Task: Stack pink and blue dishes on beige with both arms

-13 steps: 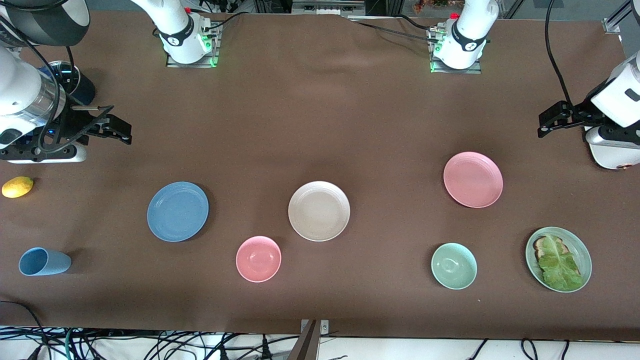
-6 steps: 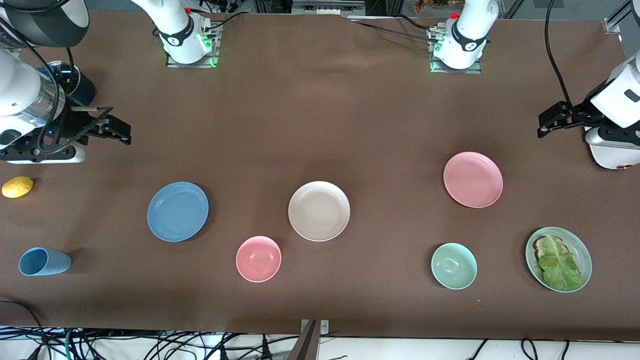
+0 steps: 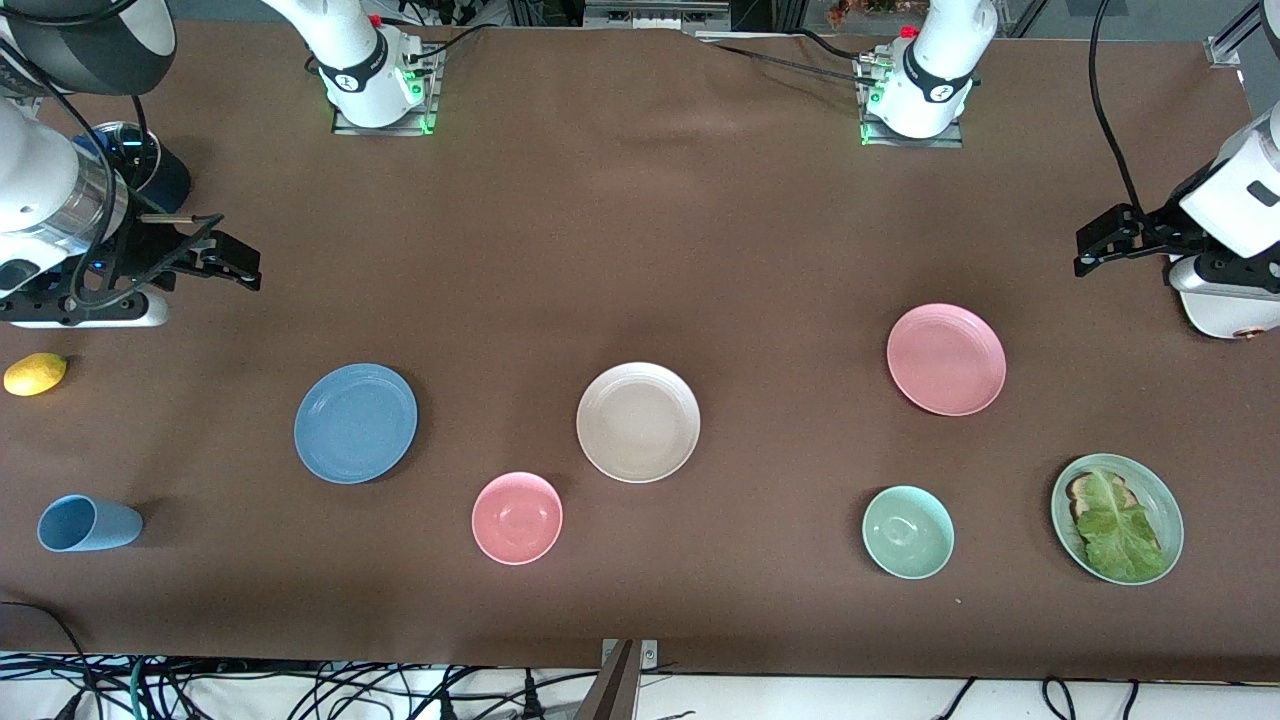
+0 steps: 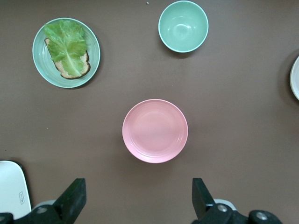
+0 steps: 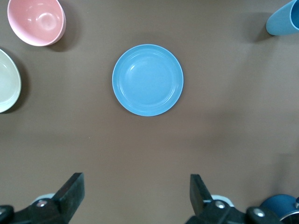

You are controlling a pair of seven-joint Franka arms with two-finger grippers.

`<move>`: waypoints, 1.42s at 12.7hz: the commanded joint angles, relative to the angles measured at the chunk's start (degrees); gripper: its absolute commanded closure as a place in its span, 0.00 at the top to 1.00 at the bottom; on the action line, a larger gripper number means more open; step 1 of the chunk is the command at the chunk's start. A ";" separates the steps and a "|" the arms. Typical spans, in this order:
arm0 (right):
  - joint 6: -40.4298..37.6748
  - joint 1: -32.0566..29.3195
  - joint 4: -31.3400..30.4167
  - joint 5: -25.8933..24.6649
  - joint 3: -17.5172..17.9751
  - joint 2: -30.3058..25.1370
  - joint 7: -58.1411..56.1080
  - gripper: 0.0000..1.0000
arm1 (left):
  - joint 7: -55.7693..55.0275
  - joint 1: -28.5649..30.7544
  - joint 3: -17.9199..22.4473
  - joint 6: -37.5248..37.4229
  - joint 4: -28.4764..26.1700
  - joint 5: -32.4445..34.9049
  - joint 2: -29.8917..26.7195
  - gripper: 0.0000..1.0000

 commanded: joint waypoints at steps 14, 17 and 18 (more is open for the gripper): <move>0.13 -0.51 -0.47 1.15 -0.08 -0.81 0.58 1.00 | 0.85 0.94 0.54 -0.12 1.51 -0.71 0.28 1.00; 0.13 -0.51 -0.47 1.15 -0.08 -0.81 0.58 1.00 | 0.58 1.03 0.54 -0.21 1.51 -0.44 0.37 1.00; 0.13 -0.51 -0.64 1.15 -0.08 -0.81 0.58 1.00 | 0.58 1.37 0.71 -0.38 1.42 -0.36 0.54 1.00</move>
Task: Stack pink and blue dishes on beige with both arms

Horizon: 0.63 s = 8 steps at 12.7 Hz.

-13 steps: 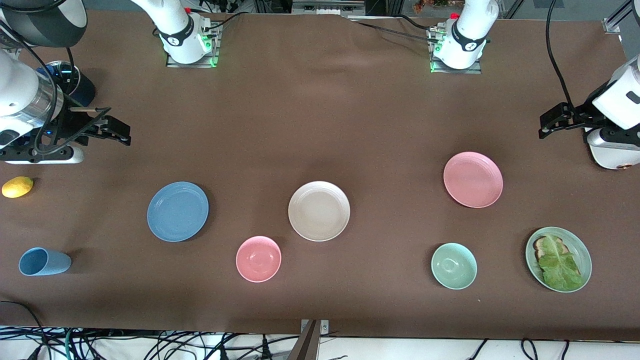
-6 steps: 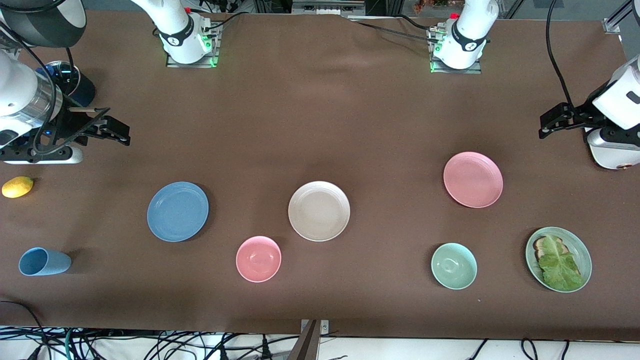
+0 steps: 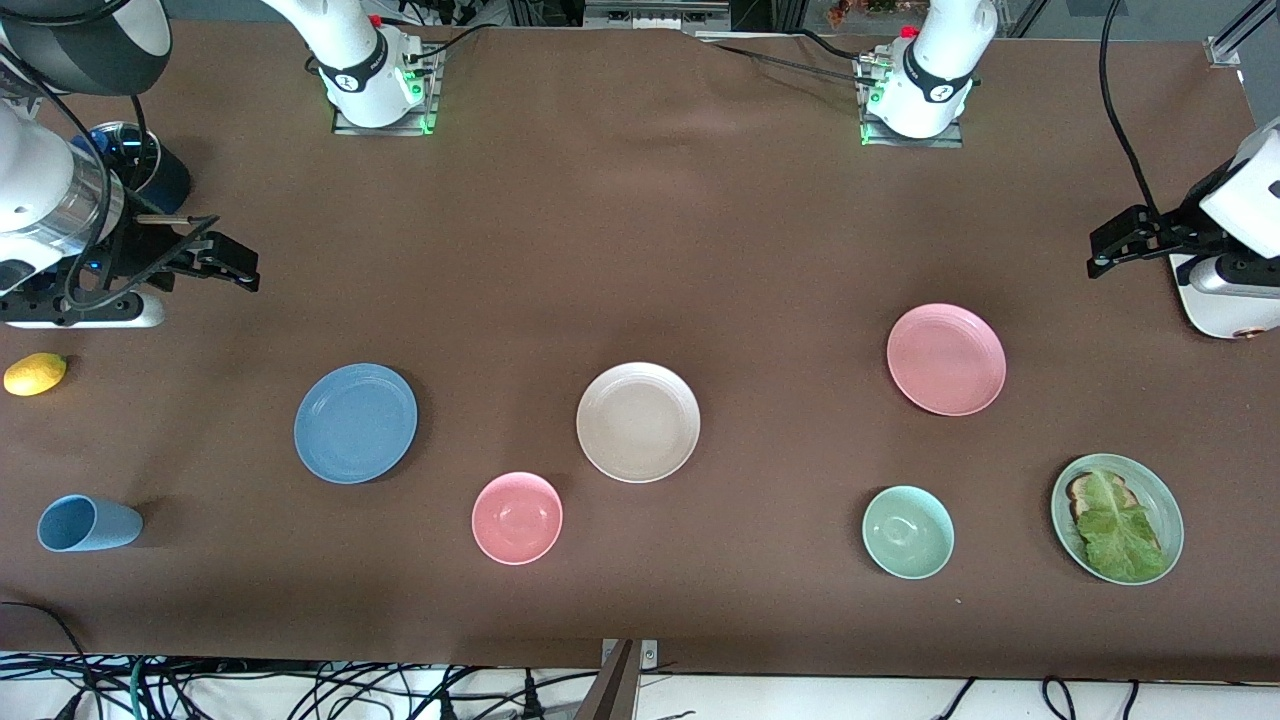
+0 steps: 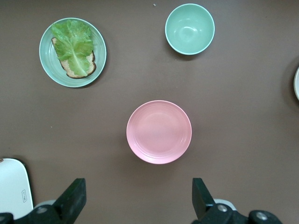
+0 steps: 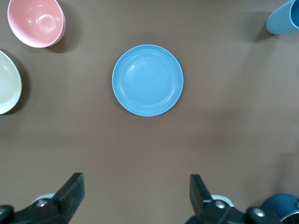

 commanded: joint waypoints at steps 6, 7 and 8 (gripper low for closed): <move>0.12 -0.50 -0.73 1.07 -0.72 -0.81 0.33 1.00 | 1.02 3.90 -0.10 -0.52 0.97 -0.70 14.03 1.00; 0.20 -0.42 -0.64 1.07 -0.63 -0.81 0.33 1.00 | 1.02 3.99 -0.10 -0.25 0.18 -0.71 16.06 1.00; 0.20 -0.41 -0.47 1.07 -0.63 -0.81 0.33 1.00 | 0.94 3.56 -0.19 0.27 0.26 -0.27 19.21 1.00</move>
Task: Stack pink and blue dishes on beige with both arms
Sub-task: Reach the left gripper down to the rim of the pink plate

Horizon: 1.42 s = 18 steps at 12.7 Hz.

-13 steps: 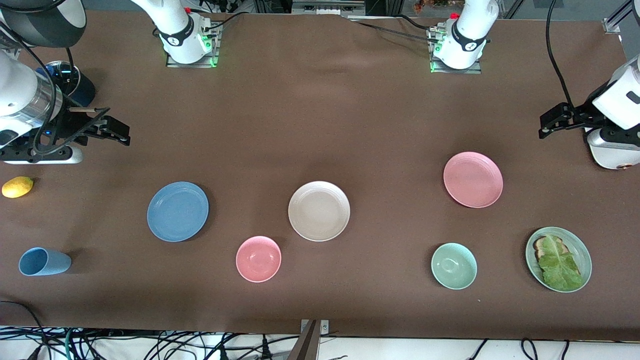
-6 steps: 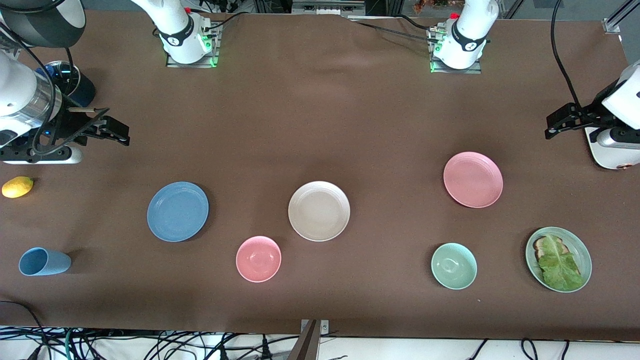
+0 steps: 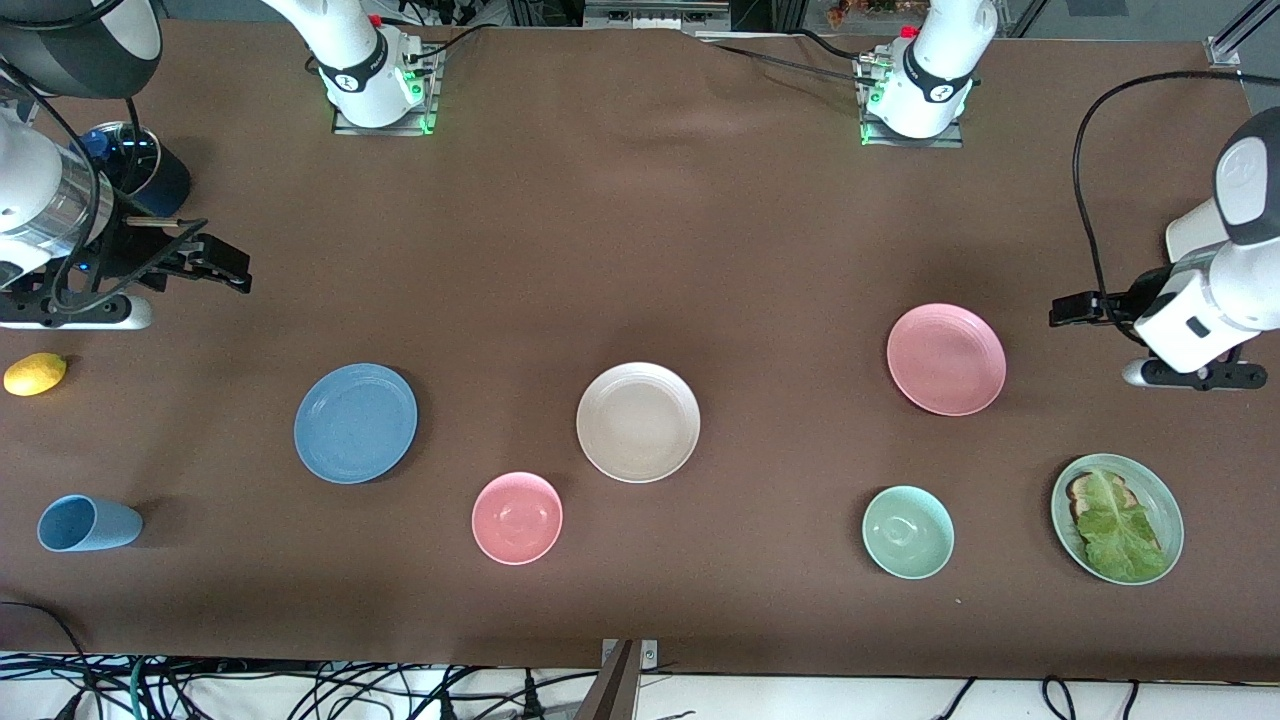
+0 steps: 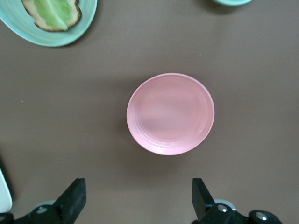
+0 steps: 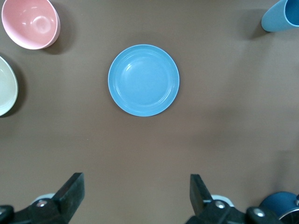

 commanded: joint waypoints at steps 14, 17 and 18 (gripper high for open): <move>5.47 -2.26 -0.12 0.85 -1.46 0.59 -0.76 1.00 | 3.30 4.57 -0.59 40.11 -28.43 2.37 4.93 1.00; 5.38 -2.26 -0.03 0.24 -1.46 0.68 -0.94 1.00 | 3.91 6.50 -0.76 40.11 -27.38 2.28 7.57 1.00; 5.38 -2.26 -0.03 -0.02 -1.46 0.59 -0.94 1.00 | 4.97 6.42 -0.76 40.11 -27.29 2.28 8.53 0.97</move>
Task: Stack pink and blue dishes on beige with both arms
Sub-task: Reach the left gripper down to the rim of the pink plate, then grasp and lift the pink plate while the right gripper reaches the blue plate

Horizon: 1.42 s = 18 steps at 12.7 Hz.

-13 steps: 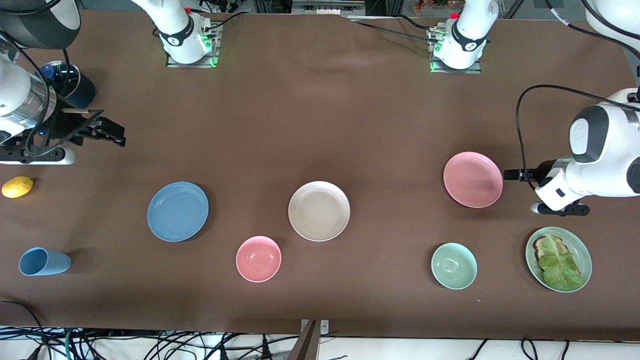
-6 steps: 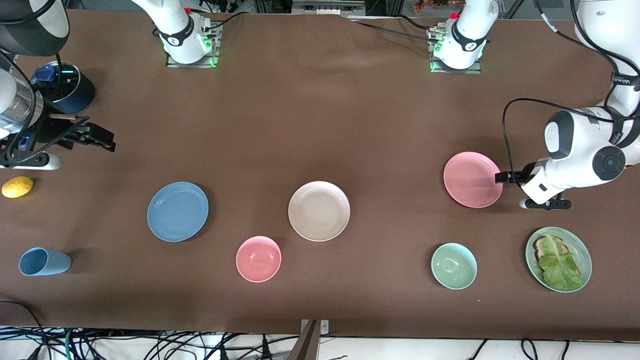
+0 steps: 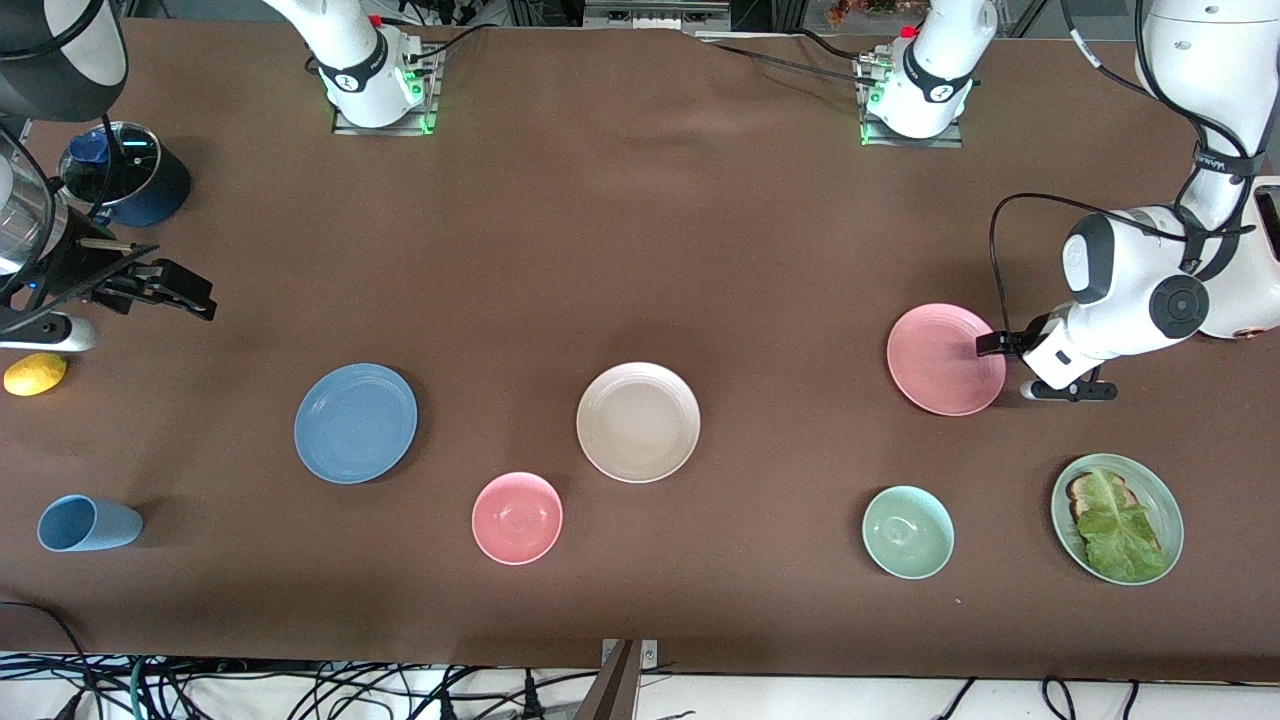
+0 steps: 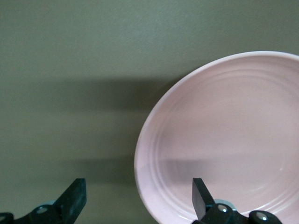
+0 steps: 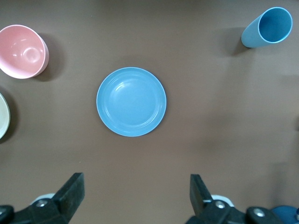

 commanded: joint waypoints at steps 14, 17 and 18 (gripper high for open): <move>0.93 -1.61 0.90 0.06 0.32 2.84 -2.31 1.00 | 1.50 -1.22 -1.06 -5.85 4.67 0.52 2.08 0.00; 1.37 -2.14 0.90 0.49 0.24 3.98 -3.01 1.00 | -2.36 -1.58 -3.43 -15.07 11.08 0.43 1.81 0.00; 2.42 -1.88 0.90 0.76 0.32 6.17 -3.01 1.00 | -2.63 -1.58 -3.52 -16.31 12.22 -0.01 1.55 0.00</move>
